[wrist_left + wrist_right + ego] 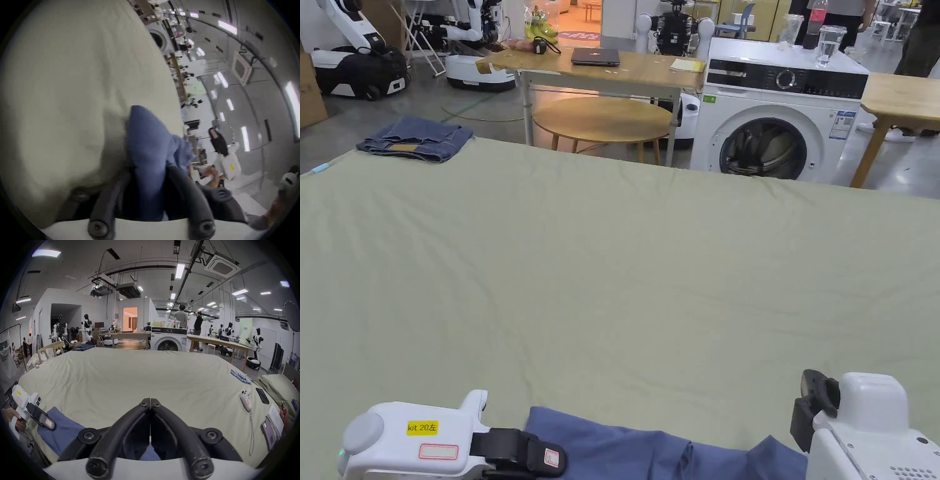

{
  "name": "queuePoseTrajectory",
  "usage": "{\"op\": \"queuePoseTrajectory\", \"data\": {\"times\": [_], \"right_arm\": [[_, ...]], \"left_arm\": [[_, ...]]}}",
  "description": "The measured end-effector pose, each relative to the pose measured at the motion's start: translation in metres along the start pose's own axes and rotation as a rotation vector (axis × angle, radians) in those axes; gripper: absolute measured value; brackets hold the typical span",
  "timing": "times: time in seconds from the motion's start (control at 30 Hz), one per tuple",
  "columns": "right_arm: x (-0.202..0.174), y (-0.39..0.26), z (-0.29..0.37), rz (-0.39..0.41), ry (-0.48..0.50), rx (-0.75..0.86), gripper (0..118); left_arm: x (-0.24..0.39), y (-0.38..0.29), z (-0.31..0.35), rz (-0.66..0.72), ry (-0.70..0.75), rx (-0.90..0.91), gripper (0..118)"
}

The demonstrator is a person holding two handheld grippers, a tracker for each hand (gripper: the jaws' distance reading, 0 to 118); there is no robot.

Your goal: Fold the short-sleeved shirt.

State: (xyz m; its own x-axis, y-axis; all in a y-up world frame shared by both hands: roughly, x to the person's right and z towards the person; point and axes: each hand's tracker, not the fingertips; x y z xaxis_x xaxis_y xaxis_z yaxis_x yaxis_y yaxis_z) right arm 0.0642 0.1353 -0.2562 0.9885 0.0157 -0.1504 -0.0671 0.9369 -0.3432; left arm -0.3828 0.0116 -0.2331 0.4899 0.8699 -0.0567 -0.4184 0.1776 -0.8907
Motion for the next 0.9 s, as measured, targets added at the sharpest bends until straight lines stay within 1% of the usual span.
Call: {"op": "queuePoseTrajectory", "data": {"times": [0.03, 0.07, 0.13, 0.23, 0.3, 0.4, 0.5, 0.53, 0.7, 0.77, 0.9], "right_arm": [[0.0, 0.0, 0.0, 0.0, -0.001, -0.001, 0], [0.0, 0.0, 0.001, 0.0, -0.004, -0.001, 0], [0.001, 0.001, 0.001, 0.001, -0.004, -0.002, 0], [0.003, 0.002, 0.002, 0.004, -0.008, 0.002, 0], [0.003, 0.003, 0.001, 0.007, -0.006, 0.002, 0], [0.004, 0.006, 0.001, 0.008, -0.003, 0.007, 0], [0.002, 0.009, -0.001, 0.012, 0.005, 0.013, 0], [0.0, 0.01, -0.002, 0.013, 0.009, 0.015, 0], [-0.006, 0.011, -0.004, 0.021, 0.032, 0.023, 0], [-0.007, 0.011, -0.005, 0.021, 0.039, 0.022, 0], [-0.008, 0.01, -0.005, 0.023, 0.04, 0.017, 0]], "left_arm": [[0.001, -0.004, 0.001, -0.001, 0.018, 0.003, 9], [0.006, -0.006, 0.004, -0.01, -0.023, 0.007, 8], [0.019, -0.006, 0.01, -0.056, -0.004, 0.032, 7], [0.042, -0.01, 0.027, -0.083, -0.019, 0.041, 7], [0.054, -0.007, 0.04, -0.131, 0.002, 0.062, 7], [0.072, -0.003, 0.071, -0.149, 0.047, 0.093, 7], [0.089, 0.002, 0.105, -0.146, 0.12, 0.128, 7], [0.093, 0.003, 0.114, -0.148, 0.178, 0.135, 7], [0.123, 0.003, 0.133, -0.19, 0.369, 0.176, 7], [0.134, 0.001, 0.125, -0.168, 0.307, 0.15, 7], [0.157, -0.001, 0.105, -0.17, 0.291, 0.122, 7]]}}
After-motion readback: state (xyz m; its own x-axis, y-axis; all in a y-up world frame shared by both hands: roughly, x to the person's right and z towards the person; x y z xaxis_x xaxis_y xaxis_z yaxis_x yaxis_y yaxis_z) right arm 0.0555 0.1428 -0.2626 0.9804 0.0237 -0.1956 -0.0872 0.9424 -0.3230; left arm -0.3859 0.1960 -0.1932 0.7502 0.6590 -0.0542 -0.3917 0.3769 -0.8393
